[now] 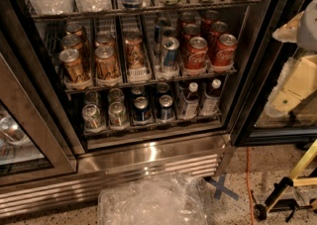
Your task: Pick green can from top shelf of fridge
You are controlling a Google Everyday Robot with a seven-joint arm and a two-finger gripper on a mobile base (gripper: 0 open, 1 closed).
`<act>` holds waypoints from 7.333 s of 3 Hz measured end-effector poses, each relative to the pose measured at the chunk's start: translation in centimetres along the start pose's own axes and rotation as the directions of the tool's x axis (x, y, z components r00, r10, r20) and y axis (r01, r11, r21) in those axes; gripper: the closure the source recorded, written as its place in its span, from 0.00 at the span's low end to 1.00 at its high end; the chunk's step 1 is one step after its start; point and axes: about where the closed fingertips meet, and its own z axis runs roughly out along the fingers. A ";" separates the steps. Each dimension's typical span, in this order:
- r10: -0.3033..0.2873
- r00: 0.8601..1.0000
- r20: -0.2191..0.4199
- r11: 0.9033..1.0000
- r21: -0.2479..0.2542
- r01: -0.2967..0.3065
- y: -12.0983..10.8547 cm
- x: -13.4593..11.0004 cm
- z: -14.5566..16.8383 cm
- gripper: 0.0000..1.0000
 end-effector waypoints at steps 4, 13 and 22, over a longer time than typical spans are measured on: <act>0.409 0.522 0.749 0.887 -0.192 -0.420 -6.1 -3.9 -4.5 0.00; 0.305 0.492 0.815 0.741 0.121 -0.660 -3.0 -18.8 0.2 0.00; 0.005 0.355 0.935 0.432 0.318 -0.844 -17.0 -16.8 -0.8 0.50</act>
Offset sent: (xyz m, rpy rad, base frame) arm 0.0490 0.0069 0.0618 1.3563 -0.0878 -0.3270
